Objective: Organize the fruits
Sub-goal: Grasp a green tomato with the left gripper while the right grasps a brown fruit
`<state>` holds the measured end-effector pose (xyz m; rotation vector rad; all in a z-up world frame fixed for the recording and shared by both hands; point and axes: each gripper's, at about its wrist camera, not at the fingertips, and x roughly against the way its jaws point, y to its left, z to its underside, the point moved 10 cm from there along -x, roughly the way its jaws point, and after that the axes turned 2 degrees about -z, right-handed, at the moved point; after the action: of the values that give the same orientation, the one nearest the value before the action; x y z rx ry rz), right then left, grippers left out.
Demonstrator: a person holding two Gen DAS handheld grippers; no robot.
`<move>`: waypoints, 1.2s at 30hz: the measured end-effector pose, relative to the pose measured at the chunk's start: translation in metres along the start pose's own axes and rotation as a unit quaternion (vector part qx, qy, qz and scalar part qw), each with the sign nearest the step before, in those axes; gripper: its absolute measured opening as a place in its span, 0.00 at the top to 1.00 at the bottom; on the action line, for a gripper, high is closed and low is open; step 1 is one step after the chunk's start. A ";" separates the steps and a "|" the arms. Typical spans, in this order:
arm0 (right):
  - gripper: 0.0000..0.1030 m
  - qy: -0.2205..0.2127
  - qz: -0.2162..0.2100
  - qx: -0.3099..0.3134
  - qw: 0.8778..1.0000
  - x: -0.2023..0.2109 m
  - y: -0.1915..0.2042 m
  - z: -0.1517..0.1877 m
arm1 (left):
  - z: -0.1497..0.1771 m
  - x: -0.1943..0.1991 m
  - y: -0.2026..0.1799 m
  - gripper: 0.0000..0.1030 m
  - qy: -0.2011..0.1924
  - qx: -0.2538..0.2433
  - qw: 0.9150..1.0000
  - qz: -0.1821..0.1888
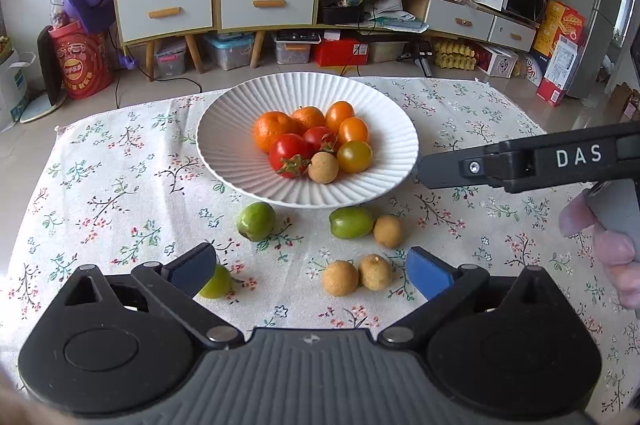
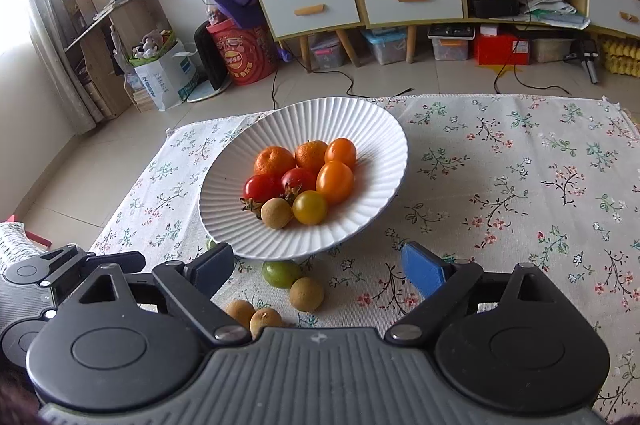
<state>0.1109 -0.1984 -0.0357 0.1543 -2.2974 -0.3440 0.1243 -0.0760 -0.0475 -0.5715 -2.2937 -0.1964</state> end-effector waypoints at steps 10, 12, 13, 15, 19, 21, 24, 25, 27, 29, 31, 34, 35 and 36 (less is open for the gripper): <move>0.09 0.012 -0.009 0.026 1.000 0.005 0.013 0.018 | 0.018 0.012 0.021 0.04 0.011 0.002 1.000 -0.016; 0.08 0.015 -0.012 0.032 0.999 0.005 0.016 0.021 | 0.021 0.014 0.025 0.04 0.011 0.003 1.000 -0.017; 0.08 0.017 -0.014 0.035 0.999 0.006 0.018 0.023 | 0.023 0.015 0.027 0.04 0.012 0.003 1.000 -0.018; 0.07 0.019 -0.016 0.040 0.999 0.007 0.021 0.027 | 0.026 0.015 0.030 0.04 0.014 0.002 1.000 -0.022; 0.07 0.027 -0.018 0.050 0.998 0.008 0.025 0.038 | 0.031 0.015 0.035 0.04 0.019 0.004 0.999 -0.025; 0.07 0.030 -0.020 0.054 0.998 0.009 0.027 0.042 | 0.033 0.015 0.038 0.04 0.022 0.004 0.999 -0.026; 0.07 0.033 -0.018 0.059 0.998 0.010 0.028 0.048 | 0.038 0.015 0.042 0.04 0.023 0.004 0.999 -0.028; 0.07 0.035 -0.018 0.062 0.997 0.010 0.028 0.050 | 0.040 0.015 0.043 0.04 0.024 0.005 0.999 -0.028; 0.07 0.037 -0.016 0.066 0.997 0.010 0.028 0.053 | 0.043 0.014 0.045 0.04 0.028 0.006 0.999 -0.029; 0.07 0.039 -0.014 0.069 0.997 0.010 0.028 0.055 | 0.046 0.012 0.048 0.04 0.032 0.008 0.999 -0.030; 0.06 0.042 -0.012 0.070 0.997 0.008 0.027 0.057 | 0.048 0.010 0.050 0.04 0.034 0.007 0.999 -0.033; 0.06 0.045 -0.008 0.077 0.996 0.004 0.028 0.060 | 0.050 0.004 0.053 0.04 0.032 0.007 0.999 -0.038; 0.06 0.045 -0.006 0.081 0.996 0.002 0.028 0.062 | 0.052 0.001 0.054 0.04 0.032 0.005 0.999 -0.040; 0.06 0.046 -0.001 0.088 0.995 0.000 0.028 0.063 | 0.053 -0.002 0.055 0.04 0.032 0.003 0.999 -0.042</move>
<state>0.0647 -0.1593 -0.0689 0.2567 -2.2342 -0.1314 0.1169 -0.0114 -0.0881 -0.4602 -2.2564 -0.2454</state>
